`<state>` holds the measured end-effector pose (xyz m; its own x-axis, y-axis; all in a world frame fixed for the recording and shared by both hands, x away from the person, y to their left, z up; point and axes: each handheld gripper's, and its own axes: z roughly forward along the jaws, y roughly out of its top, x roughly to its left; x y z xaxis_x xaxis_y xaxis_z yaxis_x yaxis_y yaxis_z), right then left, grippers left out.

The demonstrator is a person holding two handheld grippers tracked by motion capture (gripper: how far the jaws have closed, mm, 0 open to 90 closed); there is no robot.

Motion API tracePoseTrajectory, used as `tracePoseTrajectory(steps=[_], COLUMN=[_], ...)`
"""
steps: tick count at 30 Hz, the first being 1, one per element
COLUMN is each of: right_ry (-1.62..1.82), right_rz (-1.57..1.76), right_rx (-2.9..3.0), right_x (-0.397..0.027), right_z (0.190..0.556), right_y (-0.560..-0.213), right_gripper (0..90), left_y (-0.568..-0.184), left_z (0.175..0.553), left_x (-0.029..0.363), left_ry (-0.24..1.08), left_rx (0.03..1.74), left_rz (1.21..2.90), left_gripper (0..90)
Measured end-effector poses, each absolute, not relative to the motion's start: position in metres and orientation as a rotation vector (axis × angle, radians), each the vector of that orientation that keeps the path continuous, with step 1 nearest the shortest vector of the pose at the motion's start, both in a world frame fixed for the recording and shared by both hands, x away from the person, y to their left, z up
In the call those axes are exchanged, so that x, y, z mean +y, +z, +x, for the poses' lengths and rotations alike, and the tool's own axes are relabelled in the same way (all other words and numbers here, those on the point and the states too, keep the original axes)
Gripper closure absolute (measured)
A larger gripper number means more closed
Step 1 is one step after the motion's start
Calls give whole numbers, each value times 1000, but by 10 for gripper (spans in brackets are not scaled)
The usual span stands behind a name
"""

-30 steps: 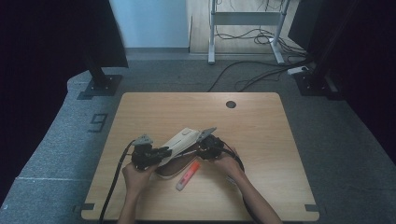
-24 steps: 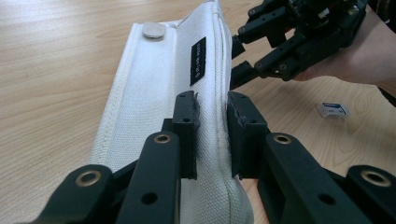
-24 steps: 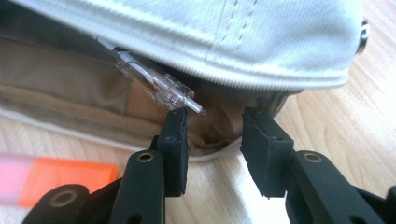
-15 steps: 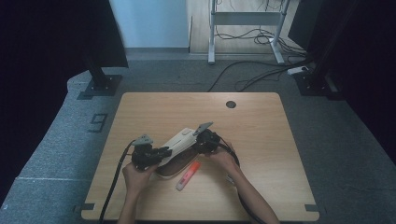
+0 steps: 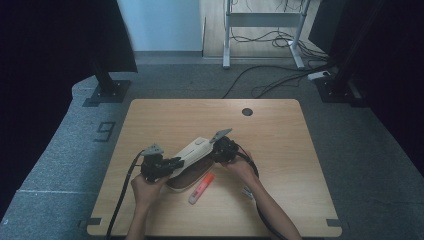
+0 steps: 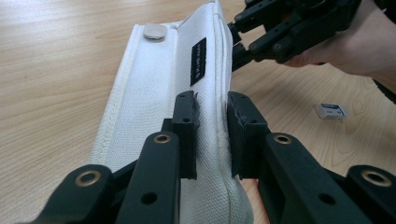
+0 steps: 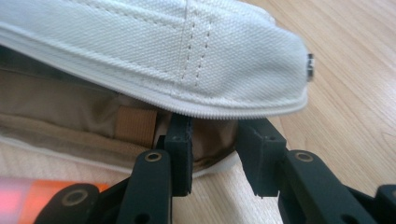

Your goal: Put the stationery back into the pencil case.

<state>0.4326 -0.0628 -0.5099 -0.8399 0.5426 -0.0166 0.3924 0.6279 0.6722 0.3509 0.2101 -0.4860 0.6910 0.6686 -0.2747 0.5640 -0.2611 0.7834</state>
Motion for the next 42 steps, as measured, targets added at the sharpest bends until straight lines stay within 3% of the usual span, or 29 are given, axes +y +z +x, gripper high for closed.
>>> tracePoseTrajectory(steps=[14,42], right_ry=[1053,1079], right_rz=[730,743], right_rx=[2638,2639], right_x=[-76,-112], right_z=[418,387], right_y=[-496,-495], right_gripper=[528,416], left_y=[-486,-486], left_z=[351,351], left_x=[211,211], left_ry=[142,147], left_rx=[955,956], left_rz=[1945,1947], left_gripper=[743,743])
